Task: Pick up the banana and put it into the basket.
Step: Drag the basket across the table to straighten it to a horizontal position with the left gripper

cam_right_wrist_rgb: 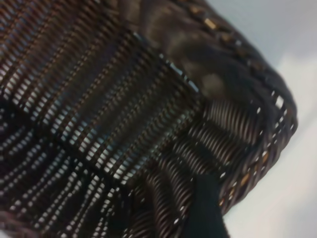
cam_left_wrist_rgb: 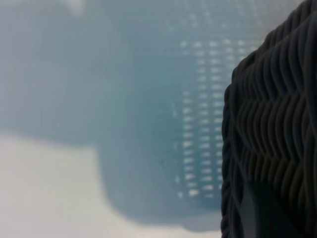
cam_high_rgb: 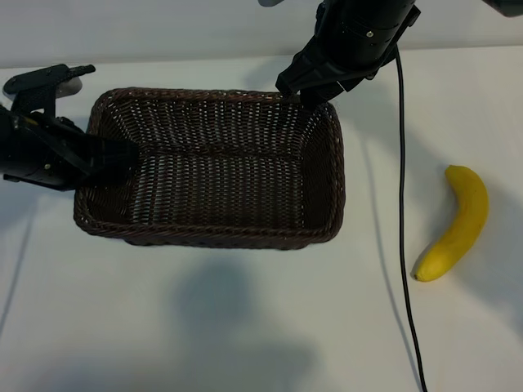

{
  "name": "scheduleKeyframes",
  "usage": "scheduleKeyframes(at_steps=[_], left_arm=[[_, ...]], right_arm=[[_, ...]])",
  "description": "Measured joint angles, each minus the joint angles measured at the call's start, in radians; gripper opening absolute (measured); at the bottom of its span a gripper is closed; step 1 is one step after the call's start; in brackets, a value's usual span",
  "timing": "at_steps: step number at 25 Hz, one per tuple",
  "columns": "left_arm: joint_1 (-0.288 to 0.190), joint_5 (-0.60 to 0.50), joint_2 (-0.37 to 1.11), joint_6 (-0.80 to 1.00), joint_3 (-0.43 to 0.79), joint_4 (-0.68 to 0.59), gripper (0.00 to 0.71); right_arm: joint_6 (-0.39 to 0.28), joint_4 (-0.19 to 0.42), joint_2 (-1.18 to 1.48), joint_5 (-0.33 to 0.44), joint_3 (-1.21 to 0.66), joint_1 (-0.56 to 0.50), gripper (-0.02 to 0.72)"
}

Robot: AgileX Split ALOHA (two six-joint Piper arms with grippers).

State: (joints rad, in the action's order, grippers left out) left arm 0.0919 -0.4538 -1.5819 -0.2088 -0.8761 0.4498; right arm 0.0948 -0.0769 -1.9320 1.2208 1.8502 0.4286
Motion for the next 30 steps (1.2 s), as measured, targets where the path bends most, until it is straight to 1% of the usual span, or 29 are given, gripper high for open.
scheduleKeyframes(at_steps=[7, 12, 17, 30], left_arm=[[0.0, -0.013, -0.072, -0.024, -0.092, 0.034, 0.15], [0.0, -0.025, -0.134, -0.085, -0.147, 0.094, 0.15], [0.0, -0.021, -0.168, -0.145, -0.155, 0.17, 0.15], [0.0, 0.038, -0.259, -0.152, -0.157, 0.192, 0.149]], right_arm=[[0.0, 0.0, 0.0, 0.0, 0.0, 0.0, 0.512], [0.0, 0.0, 0.0, 0.0, 0.0, 0.0, 0.512], [0.0, 0.0, 0.0, 0.0, 0.0, 0.0, 0.512], [0.0, 0.0, 0.0, 0.0, 0.0, 0.0, 0.512]])
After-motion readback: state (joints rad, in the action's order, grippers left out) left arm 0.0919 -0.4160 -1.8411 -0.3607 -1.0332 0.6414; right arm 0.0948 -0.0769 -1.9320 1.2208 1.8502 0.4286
